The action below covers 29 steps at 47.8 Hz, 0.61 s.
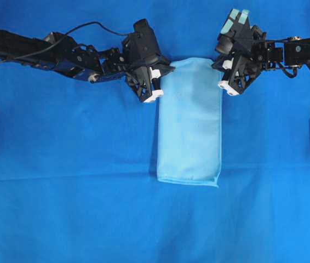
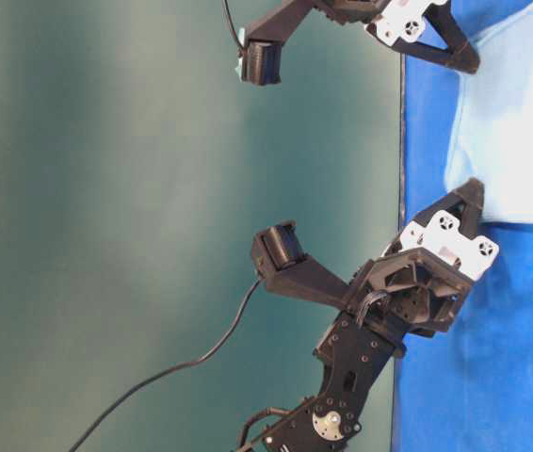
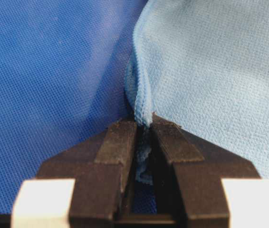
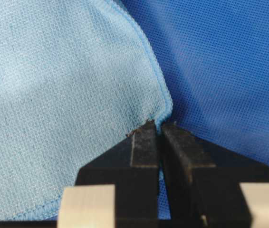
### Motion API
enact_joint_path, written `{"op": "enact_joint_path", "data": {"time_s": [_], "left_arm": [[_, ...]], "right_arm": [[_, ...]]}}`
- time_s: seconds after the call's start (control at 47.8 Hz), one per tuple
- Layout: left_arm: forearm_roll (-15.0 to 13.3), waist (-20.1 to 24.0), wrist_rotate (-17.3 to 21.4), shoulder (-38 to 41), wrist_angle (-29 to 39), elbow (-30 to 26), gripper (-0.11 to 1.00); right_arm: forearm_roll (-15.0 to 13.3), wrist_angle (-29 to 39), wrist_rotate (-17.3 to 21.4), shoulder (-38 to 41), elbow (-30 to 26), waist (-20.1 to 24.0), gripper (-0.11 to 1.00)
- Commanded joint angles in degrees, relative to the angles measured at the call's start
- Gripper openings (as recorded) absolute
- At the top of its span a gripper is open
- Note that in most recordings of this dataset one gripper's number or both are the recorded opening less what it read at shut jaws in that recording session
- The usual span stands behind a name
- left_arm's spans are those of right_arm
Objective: Fold the light blue towel.
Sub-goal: 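Move both grippers to the strip's far end and pinch its corners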
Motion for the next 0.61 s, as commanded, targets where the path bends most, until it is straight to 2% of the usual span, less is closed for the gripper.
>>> {"op": "enact_joint_path", "data": {"time_s": [0.0, 0.272, 0.586], "left_arm": [[-0.09, -0.18, 0.09, -0.79, 0.35, 0.0, 0.05], [-0.09, -0.26, 0.26, -4.31, 0.53, 0.0, 0.05], [-0.09, 0.18, 0.53, -6.86, 0.53, 0.26, 0.05]], "right_arm": [[-0.44, -0.18, 0.0, -0.44, -1.14, -0.18, 0.02], [-2.11, 3.6, 0.09, -3.16, -3.34, -0.18, 0.02], [-2.29, 5.27, 0.44, -8.17, -1.23, -0.09, 0.02]]}}
